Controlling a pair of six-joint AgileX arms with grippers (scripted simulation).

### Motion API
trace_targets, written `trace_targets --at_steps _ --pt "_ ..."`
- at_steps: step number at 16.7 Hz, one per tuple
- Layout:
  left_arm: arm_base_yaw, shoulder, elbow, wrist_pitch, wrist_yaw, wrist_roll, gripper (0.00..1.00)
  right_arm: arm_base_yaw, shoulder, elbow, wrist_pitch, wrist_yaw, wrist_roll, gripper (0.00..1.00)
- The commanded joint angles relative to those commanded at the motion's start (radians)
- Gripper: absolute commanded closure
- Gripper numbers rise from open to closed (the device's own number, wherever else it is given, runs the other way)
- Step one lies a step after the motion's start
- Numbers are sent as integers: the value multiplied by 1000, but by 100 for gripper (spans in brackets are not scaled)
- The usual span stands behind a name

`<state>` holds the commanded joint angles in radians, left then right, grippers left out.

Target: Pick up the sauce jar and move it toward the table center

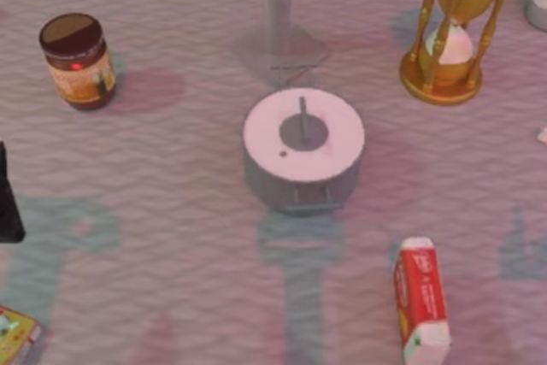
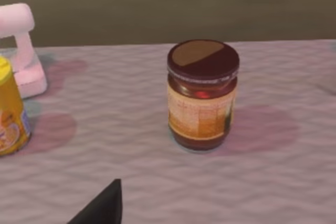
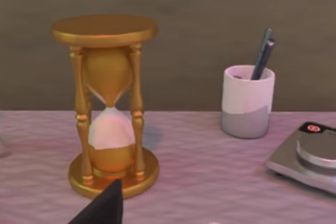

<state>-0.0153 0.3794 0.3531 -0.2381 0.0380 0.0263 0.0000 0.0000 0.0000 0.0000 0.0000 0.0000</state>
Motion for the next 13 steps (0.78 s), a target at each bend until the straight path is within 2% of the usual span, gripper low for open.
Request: trace_targets --at_steps 7,13 --pt "-22 611 529 -355 39 40 0 0 0 0 0 0 0 0" --pt "-30 1221 1063 -682 47 74 0 0 0 0 0 0 0 0"
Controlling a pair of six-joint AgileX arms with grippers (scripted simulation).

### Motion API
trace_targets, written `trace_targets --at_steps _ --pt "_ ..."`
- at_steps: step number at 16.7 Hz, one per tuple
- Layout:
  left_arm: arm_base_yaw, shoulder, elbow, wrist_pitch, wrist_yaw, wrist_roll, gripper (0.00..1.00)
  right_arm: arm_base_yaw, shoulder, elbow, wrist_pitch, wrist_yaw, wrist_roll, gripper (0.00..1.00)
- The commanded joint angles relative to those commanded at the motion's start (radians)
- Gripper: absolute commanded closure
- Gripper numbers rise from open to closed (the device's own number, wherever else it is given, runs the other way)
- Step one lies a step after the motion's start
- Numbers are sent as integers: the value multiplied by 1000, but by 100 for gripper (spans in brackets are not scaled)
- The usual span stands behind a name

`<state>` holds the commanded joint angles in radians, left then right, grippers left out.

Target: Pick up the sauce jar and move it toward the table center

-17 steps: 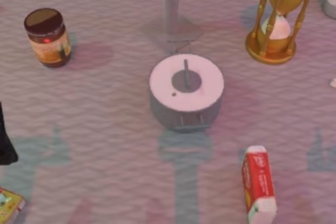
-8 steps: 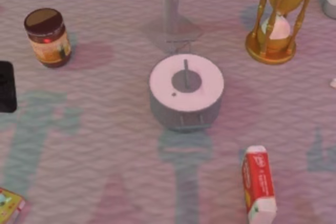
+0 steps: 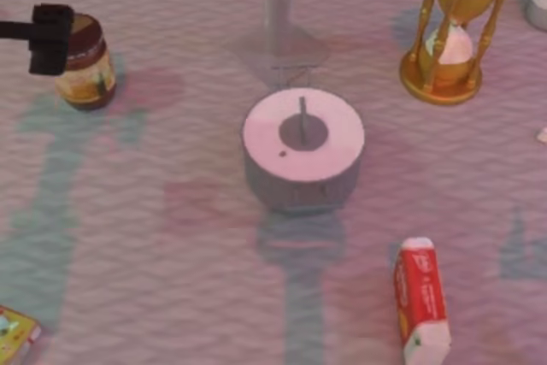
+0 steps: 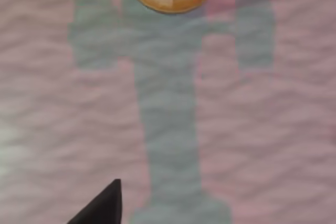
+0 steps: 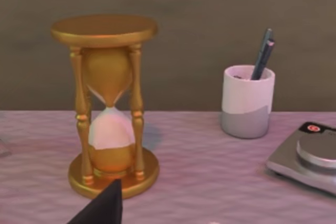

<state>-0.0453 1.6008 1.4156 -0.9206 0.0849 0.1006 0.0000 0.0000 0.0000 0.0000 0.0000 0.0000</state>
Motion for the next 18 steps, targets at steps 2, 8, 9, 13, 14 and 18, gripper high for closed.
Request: trace_targets --at_steps 2,8,9,13,14,18 --pt "0 192 182 -97 -4 10 0 0 0 0 0 0 0 0" --pt "4 658 694 -314 -24 32 0 0 0 0 0 0 0 0" --pt "4 715 766 -338 -28 35 0 0 0 0 0 0 0 0" --pt "9 880 998 -402 -43 40 0 0 0 0 0 0 0 0" --pt "9 905 1038 -410 -45 41 0 0 0 0 0 0 0 0" --pt "11 938 1092 -421 -50 41 0 0 0 0 0 0 0 0"
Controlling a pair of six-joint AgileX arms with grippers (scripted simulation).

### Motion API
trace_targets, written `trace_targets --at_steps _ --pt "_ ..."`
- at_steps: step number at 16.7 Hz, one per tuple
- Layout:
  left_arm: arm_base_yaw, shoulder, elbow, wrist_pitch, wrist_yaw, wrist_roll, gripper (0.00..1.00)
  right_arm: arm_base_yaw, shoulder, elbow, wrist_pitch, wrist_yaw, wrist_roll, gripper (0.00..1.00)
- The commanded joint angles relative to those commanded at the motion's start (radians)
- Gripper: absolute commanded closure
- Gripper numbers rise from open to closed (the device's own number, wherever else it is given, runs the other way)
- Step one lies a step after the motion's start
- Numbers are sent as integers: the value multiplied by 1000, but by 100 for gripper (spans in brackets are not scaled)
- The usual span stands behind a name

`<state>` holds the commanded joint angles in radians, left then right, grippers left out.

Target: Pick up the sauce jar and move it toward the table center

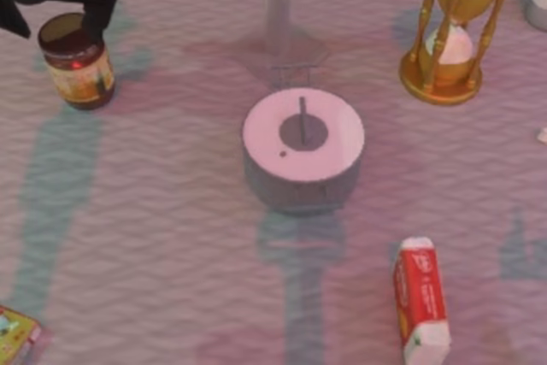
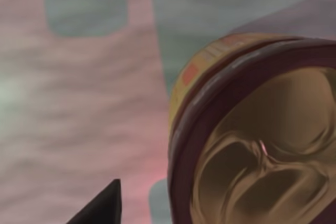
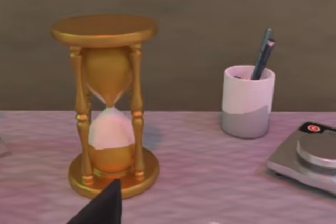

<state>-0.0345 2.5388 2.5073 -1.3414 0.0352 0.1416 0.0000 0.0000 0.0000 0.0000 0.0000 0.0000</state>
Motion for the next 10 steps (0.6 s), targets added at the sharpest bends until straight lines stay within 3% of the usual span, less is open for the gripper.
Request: trace_targets --at_steps 5,10 --pt "-4 -2 -6 5 0 -1 0 0 0 0 0 0 0 0" --pt "-2 23 -110 138 0 -2 0 0 0 0 0 0 0 0"
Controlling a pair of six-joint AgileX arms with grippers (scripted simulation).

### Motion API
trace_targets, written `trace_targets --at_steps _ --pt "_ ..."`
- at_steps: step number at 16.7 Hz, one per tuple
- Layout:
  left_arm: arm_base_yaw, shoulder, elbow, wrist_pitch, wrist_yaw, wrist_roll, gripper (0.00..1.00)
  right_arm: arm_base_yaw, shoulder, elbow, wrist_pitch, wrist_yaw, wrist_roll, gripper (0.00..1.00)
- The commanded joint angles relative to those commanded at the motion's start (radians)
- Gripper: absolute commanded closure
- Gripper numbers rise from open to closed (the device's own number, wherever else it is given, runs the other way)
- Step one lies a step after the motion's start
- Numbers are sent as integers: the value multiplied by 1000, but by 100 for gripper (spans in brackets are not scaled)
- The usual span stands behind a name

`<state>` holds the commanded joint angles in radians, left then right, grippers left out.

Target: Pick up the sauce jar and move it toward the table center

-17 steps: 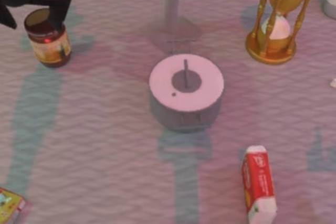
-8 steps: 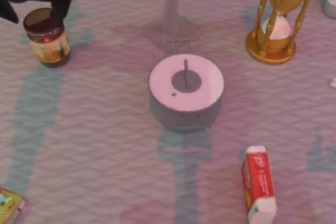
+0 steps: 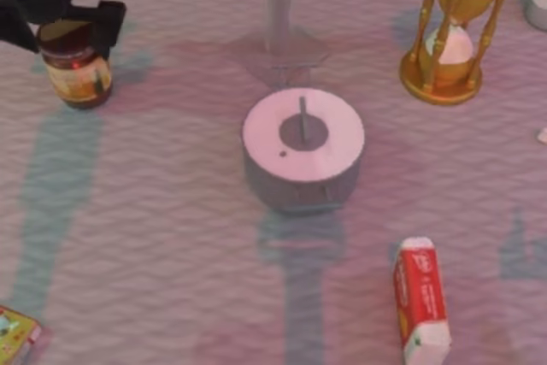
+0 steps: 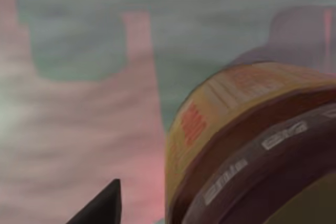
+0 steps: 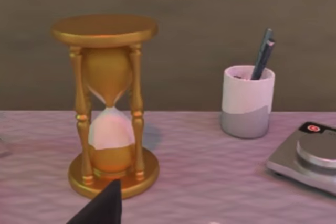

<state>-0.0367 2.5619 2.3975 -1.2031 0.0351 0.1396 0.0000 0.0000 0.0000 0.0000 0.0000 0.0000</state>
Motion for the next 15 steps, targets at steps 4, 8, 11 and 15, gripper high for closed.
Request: trace_targets --at_steps 4,8,11,15 --pt "0 8 -27 30 0 0 0 0 0 0 0 0 0 0" --pt "0 8 -27 30 0 0 23 0 0 0 0 0 0 0" --pt "0 8 -27 30 0 0 45 0 0 0 0 0 0 0" --pt "0 8 -27 30 0 0 75 0 0 0 0 0 0 0"
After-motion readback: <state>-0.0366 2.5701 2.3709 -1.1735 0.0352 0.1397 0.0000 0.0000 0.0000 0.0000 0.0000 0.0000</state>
